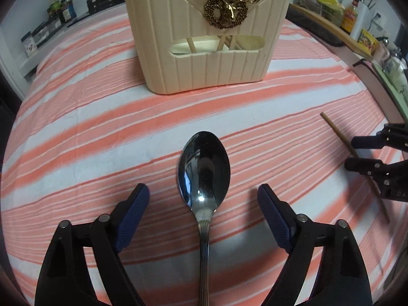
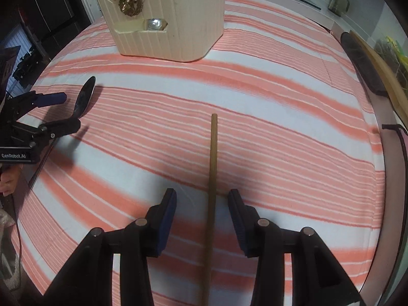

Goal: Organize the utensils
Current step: 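Lift the spoon and chopstick over the cream box and drop them in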

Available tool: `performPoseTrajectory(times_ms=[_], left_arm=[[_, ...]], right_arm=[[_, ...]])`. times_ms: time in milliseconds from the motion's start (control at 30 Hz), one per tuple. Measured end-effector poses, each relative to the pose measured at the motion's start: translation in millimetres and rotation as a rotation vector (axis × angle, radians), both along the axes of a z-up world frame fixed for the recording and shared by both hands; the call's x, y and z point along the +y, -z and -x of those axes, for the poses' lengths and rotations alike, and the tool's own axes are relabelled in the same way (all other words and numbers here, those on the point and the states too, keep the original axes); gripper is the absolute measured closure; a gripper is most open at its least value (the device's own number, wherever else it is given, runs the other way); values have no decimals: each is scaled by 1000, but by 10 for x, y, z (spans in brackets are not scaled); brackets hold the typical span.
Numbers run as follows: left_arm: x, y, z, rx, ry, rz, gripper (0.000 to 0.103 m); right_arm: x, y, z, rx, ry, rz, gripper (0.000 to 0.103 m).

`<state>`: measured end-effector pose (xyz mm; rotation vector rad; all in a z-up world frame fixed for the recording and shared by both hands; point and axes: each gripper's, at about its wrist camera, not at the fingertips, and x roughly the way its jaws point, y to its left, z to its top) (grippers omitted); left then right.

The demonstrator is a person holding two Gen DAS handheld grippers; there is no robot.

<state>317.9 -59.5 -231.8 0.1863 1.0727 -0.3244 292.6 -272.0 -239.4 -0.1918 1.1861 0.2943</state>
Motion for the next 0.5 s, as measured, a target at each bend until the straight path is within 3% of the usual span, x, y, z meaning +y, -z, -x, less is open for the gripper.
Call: performPoseTrajectory(times_ms=[67, 100, 133, 167, 200, 300, 500], left_arm=[[-25, -2, -20, -12, 1, -4, 38], [-23, -17, -21, -16, 9, 6, 57], [-24, -37, -27, -18, 17, 15, 61], [-15, -48, -33, -15, 19, 22, 61], [3, -72, -27, -22, 16, 27, 62], [117, -260, 95, -78, 11, 59, 62], [465, -920, 590, -231, -4, 209, 62]], right_arm=[[13, 1, -84, -6, 4, -13, 62], [25, 5, -136, -16, 13, -19, 66], [21, 3, -183, -32, 30, -18, 78], [8, 2, -224, -45, 44, -22, 93], [-5, 3, -260, -57, 52, -38, 97], [-48, -69, -297, -82, 83, -129, 97], [-34, -954, 217, -330, 23, -285, 97]])
